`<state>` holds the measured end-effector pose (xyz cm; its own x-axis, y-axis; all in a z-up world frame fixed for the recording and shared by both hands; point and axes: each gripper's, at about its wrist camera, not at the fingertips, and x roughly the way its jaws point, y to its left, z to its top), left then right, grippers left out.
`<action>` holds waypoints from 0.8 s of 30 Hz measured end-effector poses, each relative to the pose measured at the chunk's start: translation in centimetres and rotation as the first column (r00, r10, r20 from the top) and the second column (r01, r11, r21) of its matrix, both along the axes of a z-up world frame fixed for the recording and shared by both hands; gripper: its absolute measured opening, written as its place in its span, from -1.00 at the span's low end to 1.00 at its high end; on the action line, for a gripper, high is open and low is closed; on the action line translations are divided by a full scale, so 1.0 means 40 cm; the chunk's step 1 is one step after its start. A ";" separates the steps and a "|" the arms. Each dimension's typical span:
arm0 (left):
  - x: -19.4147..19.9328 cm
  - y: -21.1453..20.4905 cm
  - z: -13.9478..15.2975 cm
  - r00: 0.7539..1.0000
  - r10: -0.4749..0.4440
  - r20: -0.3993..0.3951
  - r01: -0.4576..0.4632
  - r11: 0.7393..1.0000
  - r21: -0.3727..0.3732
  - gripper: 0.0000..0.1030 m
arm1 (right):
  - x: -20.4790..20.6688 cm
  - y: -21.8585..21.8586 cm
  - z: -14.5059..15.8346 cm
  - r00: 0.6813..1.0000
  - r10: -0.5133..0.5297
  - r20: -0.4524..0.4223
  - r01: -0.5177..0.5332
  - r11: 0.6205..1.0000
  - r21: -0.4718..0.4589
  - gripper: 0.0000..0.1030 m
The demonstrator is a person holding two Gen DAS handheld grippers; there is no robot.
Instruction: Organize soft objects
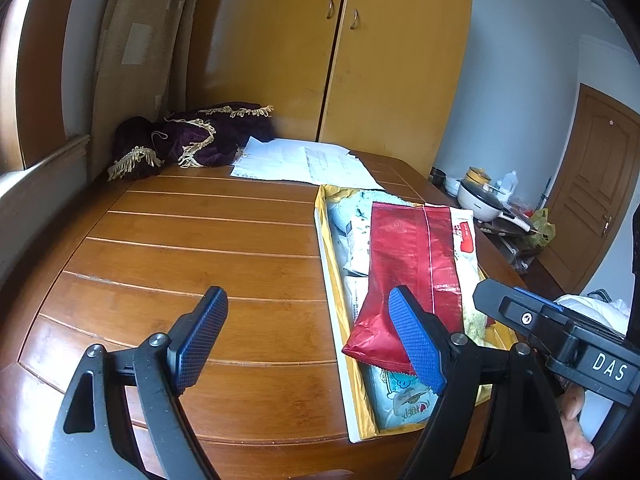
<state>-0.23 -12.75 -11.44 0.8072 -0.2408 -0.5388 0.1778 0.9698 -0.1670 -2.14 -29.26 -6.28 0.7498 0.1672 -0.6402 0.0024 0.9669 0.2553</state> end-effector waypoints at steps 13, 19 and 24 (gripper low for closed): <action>-0.003 -0.011 -0.009 1.000 -0.008 -0.013 0.008 1.000 0.014 0.61 | 0.003 0.002 -0.010 1.000 0.004 -0.016 -0.004 1.000 0.005 0.40; -0.002 -0.011 -0.010 1.000 -0.011 -0.017 0.011 1.000 0.017 0.61 | 0.005 0.001 -0.013 1.000 -0.001 -0.022 0.001 1.000 0.007 0.40; -0.002 -0.011 -0.010 1.000 -0.010 -0.017 0.010 1.000 0.017 0.61 | 0.006 -0.001 -0.016 1.000 -0.003 -0.027 0.004 1.000 0.010 0.41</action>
<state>-0.31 -13.21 -11.83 0.7953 -0.2398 -0.5568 0.1850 0.9706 -0.1538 -1.90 -29.29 -6.91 0.7329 0.1710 -0.6585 0.0128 0.9643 0.2647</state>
